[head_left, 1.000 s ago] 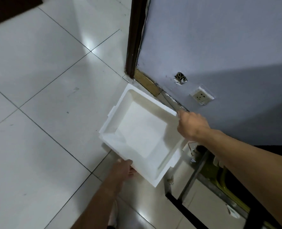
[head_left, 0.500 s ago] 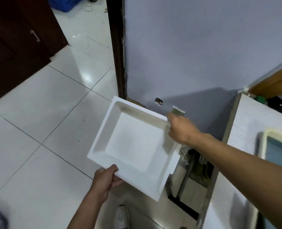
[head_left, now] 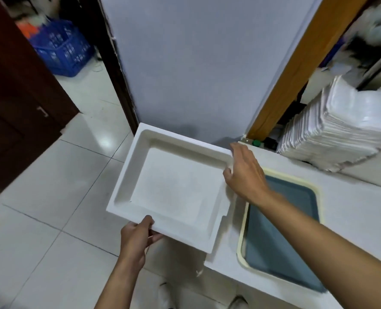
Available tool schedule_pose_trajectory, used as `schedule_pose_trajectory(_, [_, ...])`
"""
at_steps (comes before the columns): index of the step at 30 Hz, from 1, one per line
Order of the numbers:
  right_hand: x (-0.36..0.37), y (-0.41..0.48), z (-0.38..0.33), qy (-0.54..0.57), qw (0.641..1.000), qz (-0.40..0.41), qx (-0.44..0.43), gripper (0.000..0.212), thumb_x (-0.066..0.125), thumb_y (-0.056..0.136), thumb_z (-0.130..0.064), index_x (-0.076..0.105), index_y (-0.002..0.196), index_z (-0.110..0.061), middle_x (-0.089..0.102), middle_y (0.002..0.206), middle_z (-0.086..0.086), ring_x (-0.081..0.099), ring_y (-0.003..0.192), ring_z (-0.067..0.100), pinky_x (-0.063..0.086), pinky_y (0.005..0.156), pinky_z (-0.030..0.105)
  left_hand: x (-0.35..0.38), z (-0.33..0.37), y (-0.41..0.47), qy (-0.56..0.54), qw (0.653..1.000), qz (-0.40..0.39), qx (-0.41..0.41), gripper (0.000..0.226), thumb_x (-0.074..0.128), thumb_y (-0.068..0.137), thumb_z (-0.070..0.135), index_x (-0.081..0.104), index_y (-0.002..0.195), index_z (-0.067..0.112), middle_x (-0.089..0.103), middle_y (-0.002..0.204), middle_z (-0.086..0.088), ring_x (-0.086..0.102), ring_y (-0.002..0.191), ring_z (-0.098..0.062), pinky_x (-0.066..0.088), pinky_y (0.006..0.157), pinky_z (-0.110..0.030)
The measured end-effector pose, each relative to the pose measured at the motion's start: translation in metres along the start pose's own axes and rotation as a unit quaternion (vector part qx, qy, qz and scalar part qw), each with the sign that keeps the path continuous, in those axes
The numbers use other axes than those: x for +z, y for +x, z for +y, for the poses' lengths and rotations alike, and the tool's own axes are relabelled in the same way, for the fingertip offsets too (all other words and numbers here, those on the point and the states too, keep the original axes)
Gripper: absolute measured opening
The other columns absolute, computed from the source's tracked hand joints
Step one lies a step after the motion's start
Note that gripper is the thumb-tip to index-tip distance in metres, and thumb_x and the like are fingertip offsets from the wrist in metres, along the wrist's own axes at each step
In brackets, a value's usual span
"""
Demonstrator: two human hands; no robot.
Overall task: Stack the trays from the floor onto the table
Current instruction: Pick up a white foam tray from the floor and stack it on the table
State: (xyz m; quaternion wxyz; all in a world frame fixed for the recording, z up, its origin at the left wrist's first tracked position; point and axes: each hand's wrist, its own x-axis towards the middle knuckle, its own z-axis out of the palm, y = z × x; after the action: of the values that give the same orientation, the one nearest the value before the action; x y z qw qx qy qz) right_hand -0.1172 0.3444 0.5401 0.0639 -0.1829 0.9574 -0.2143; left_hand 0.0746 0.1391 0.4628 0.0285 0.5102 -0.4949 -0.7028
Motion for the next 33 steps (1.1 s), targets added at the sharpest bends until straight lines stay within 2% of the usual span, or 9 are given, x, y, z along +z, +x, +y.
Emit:
schedule_pose_trajectory(3, [-0.036,-0.027,0.016,0.047,0.998,-0.009,0.037,0.074,0.061,0.093,-0.021,0.024,0.156,-0.011,0.030,0.158,0.008,0.036,0.141,0.028,0.033,0.114,0.038,0.010,0.011,-0.033,0.008,1.000,0.003,0.020,0.009,0.060,0.089,-0.002,0.058,0.082,-0.007,0.065,0.073,-0.018,0.070,0.063,-0.025,0.063,0.064,-0.035])
schedule_pose_trajectory(8, [-0.081,-0.061,0.044,0.192,0.973,-0.009,0.128,0.071,0.061,0.092,-0.023,0.026,0.153,-0.024,0.051,0.144,0.000,0.056,0.123,0.024,0.050,0.099,0.043,0.037,0.020,-0.088,0.036,0.998,-0.024,0.045,0.011,0.059,0.089,-0.005,0.057,0.078,-0.005,0.056,0.051,-0.004,0.062,0.048,-0.016,0.064,0.063,-0.035])
schedule_pose_trajectory(11, [-0.103,-0.076,0.061,0.238,0.956,0.005,0.173,0.071,0.059,0.093,-0.017,0.024,0.154,-0.026,0.054,0.141,-0.002,0.062,0.111,0.025,0.054,0.093,0.046,0.057,0.021,-0.119,0.044,0.996,-0.053,0.060,0.012,0.055,0.090,-0.007,0.054,0.079,-0.002,0.052,0.046,0.003,0.056,0.042,-0.011,0.063,0.061,-0.033])
schedule_pose_trajectory(16, [-0.129,-0.093,0.100,0.337,0.911,0.025,0.237,0.065,0.063,0.089,-0.020,0.034,0.147,-0.025,0.059,0.135,-0.005,0.065,0.108,0.024,0.055,0.093,0.046,0.094,0.009,-0.163,0.041,0.994,-0.067,0.081,0.003,0.058,0.087,-0.001,0.059,0.085,-0.004,0.066,0.065,-0.006,0.069,0.058,-0.019,0.063,0.071,-0.041])
schedule_pose_trajectory(19, [-0.139,-0.104,0.122,0.370,0.893,0.014,0.257,0.042,0.062,0.084,-0.024,0.055,0.126,-0.020,0.070,0.116,-0.001,0.070,0.097,0.021,0.057,0.090,0.043,0.116,0.003,-0.187,0.019,0.992,-0.086,0.092,0.008,0.057,0.088,0.000,0.062,0.094,-0.004,0.073,0.080,-0.013,0.074,0.070,-0.026,0.064,0.075,-0.042])
schedule_pose_trajectory(22, [-0.150,-0.124,0.136,0.374,0.890,0.002,0.260,0.025,0.058,0.087,-0.021,0.065,0.111,-0.018,0.073,0.103,0.002,0.071,0.092,0.023,0.059,0.084,0.038,0.138,-0.005,-0.205,0.015,0.989,-0.115,0.090,0.019,0.056,0.087,0.001,0.065,0.102,-0.006,0.077,0.092,-0.016,0.076,0.080,-0.031,0.063,0.078,-0.043])
schedule_pose_trajectory(25, [-0.158,-0.140,0.150,0.377,0.883,0.021,0.279,0.020,0.055,0.086,-0.021,0.066,0.103,-0.021,0.071,0.099,0.001,0.068,0.086,0.023,0.054,0.068,0.030,0.152,-0.014,-0.211,0.019,0.989,-0.125,0.078,0.026,0.059,0.086,0.005,0.062,0.107,-0.010,0.074,0.100,-0.021,0.076,0.086,-0.034,0.063,0.076,-0.039])
schedule_pose_trajectory(28, [-0.167,-0.153,0.165,0.390,0.869,0.035,0.303,0.029,0.057,0.084,-0.023,0.064,0.111,-0.017,0.070,0.105,0.005,0.068,0.095,0.027,0.056,0.076,0.034,0.161,-0.021,-0.216,0.023,0.987,-0.138,0.075,0.020,0.062,0.090,0.008,0.058,0.105,-0.005,0.071,0.102,-0.022,0.076,0.087,-0.035,0.062,0.070,-0.032])
schedule_pose_trajectory(33, [-0.186,-0.168,0.182,0.396,0.856,0.054,0.328,0.024,0.054,0.082,-0.018,0.062,0.103,-0.012,0.067,0.105,0.010,0.066,0.095,0.030,0.048,0.067,0.030,0.172,-0.015,-0.199,0.065,0.985,-0.140,0.072,0.025,0.064,0.091,0.015,0.056,0.107,-0.002,0.064,0.099,-0.020,0.076,0.083,-0.037,0.061,0.083,-0.042])
